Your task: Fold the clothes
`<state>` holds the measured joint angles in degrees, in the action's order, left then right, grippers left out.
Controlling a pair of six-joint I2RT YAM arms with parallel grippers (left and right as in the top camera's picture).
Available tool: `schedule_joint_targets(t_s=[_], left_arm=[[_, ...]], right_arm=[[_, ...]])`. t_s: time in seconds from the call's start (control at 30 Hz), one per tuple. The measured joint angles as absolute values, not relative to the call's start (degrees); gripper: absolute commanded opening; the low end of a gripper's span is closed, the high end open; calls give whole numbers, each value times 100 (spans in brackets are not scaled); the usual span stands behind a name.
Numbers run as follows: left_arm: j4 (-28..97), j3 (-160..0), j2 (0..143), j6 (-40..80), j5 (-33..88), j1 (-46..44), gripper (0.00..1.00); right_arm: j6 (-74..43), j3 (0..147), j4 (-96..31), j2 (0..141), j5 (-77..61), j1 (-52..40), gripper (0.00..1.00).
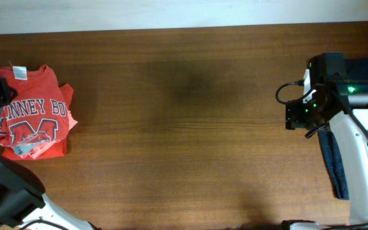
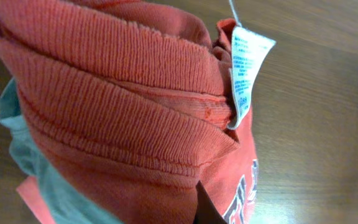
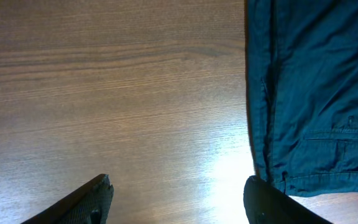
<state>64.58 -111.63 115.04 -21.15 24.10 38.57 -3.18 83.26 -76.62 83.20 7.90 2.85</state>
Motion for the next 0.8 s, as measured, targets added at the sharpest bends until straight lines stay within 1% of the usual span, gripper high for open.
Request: schedule_joint_targets(t_s=[0.23,0.33,0.4,0.47,0.5,0.53,0.67,0.8], left_arm=[[6178,-10991,11504,-1944,2412,4237,1],[6062,-10989,11504,-1920,2412,4372,5],[6005,-10984,11504,-1905,2412,4447,12],[5988,-10980,11504,-1883,2410,4484,15],[5981,-10975,11504,-1883,2410,4493,18],[5975,-10975,11504,-1881,2412,4499,24],[5937,-10975,11507,-1850,2408,4501,28],[5933,-10975,11522,-1841,2408,4550,29]], right_arm=[[-314,8326,-7675,8320,727,285,73],[-311,8326,-7675,8320,679,285,73],[-314,8326,-7677,8320,657,285,73],[-314,8326,-7686,8320,646,285,73],[-314,8326,-7695,8320,637,285,73],[-311,8326,-7697,8320,637,285,72],[-303,8326,-7706,8320,637,287,73],[-305,8326,-7767,8320,637,285,73]])
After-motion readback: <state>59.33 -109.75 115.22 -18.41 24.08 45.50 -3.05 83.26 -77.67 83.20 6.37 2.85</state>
